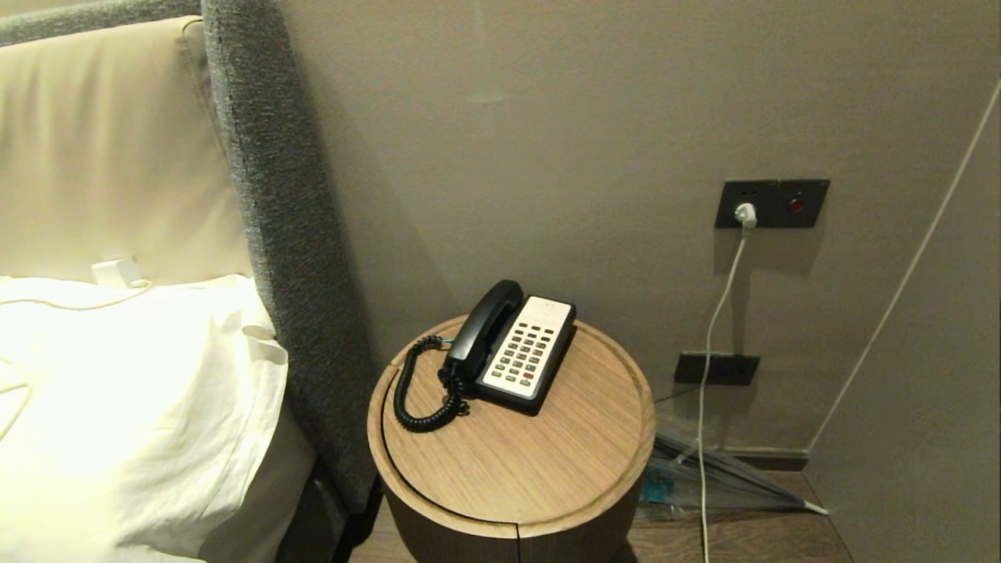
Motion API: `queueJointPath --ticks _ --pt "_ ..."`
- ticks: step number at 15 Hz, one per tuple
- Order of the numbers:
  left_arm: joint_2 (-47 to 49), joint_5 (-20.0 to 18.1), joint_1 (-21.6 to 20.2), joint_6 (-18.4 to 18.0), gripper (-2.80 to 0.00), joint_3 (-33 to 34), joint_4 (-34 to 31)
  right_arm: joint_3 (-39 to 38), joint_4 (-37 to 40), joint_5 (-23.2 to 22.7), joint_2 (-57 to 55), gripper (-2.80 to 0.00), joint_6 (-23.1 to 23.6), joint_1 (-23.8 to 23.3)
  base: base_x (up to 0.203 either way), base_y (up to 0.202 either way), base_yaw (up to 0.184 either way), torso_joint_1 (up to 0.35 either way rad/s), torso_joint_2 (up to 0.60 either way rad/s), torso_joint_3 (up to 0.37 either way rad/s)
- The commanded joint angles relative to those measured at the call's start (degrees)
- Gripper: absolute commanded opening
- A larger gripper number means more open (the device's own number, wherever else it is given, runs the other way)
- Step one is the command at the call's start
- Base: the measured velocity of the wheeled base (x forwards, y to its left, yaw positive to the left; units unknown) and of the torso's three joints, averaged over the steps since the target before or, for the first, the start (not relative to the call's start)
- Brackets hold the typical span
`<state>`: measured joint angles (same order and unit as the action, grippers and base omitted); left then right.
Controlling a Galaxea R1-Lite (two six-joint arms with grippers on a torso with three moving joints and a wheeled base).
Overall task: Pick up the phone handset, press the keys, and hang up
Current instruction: Pick up the desk phone handset
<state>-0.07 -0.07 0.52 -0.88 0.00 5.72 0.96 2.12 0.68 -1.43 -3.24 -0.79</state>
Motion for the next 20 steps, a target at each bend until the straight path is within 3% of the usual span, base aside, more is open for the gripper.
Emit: queueJointPath --ticks 1,20 --pt "0.0 0.0 0.0 0.0 -2.8 2.3 0.1 0.0 0.0 0.0 -0.1 -2.8 0.0 0.0 0.0 0.0 0.0 0.0 0.0 0.0" --pt "0.1 0.1 0.0 0.4 -2.8 2.3 0.1 0.0 0.0 0.0 -0.1 -2.8 0.0 0.0 0.0 0.0 0.0 0.0 0.0 -0.024"
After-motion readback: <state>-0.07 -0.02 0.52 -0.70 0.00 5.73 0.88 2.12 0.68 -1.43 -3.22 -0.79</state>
